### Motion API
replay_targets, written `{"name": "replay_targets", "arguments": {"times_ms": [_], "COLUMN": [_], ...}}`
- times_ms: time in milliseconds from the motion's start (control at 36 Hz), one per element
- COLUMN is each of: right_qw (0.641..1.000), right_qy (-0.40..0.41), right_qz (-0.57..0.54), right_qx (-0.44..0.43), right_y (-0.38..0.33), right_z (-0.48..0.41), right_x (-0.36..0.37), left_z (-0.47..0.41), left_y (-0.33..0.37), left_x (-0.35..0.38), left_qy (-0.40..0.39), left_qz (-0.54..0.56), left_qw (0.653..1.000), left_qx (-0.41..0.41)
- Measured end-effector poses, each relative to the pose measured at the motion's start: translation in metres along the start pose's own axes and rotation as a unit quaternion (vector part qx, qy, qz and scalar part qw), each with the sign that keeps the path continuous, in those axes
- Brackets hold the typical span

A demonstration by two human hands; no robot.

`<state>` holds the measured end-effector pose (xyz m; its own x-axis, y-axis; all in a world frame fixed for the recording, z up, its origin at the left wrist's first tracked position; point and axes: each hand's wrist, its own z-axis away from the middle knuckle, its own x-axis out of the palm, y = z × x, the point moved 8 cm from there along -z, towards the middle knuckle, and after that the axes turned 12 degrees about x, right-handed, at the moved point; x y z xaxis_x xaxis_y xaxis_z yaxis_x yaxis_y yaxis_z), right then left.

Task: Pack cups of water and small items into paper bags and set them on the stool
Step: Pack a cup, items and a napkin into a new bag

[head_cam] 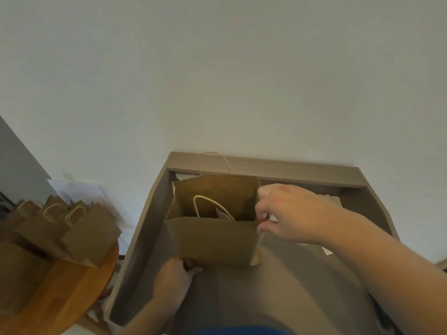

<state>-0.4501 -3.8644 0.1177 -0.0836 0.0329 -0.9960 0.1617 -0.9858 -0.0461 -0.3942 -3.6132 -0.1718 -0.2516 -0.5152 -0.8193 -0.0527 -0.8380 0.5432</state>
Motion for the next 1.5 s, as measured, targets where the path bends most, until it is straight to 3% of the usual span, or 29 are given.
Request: {"name": "replay_targets", "arguments": {"times_ms": [389,528,639,750,806,1056,1222,1389,1500], "right_qw": [0.999,0.987,0.909,0.829,0.811,0.819,0.82,0.865,0.807], "right_qy": [0.005,0.046,0.105,0.057,0.036,-0.011,-0.049,0.04,0.095], "right_qz": [-0.021,-0.125,-0.348,-0.484,-0.509,-0.504,-0.507,-0.448,-0.523], "right_qx": [0.048,0.09,0.203,0.274,0.284,0.273,0.261,0.222,0.258], "right_y": [0.027,0.045,0.073,0.077,0.074,0.069,0.074,0.079,0.083], "right_z": [-0.003,0.009,0.03,0.028,0.021,-0.001,-0.012,-0.018,-0.021], "right_x": [0.007,0.017,0.05,0.105,0.123,0.136,0.127,0.107,0.107], "left_z": [-0.002,0.005,0.015,0.021,0.021,0.012,0.002,-0.011,-0.015], "left_y": [0.005,0.019,0.047,0.064,0.072,0.116,0.134,0.14,0.144], "left_x": [-0.001,-0.015,-0.053,-0.087,-0.1,-0.129,-0.149,-0.159,-0.162], "left_qy": [-0.057,-0.067,-0.016,0.018,0.029,0.017,0.056,0.071,0.075], "left_qz": [0.037,0.089,0.159,0.216,0.238,0.242,0.198,0.167,0.189], "left_qw": [0.998,0.994,0.986,0.973,0.966,0.956,0.952,0.943,0.941], "left_qx": [-0.009,0.015,0.046,0.074,0.093,0.166,0.227,0.279,0.271]}}
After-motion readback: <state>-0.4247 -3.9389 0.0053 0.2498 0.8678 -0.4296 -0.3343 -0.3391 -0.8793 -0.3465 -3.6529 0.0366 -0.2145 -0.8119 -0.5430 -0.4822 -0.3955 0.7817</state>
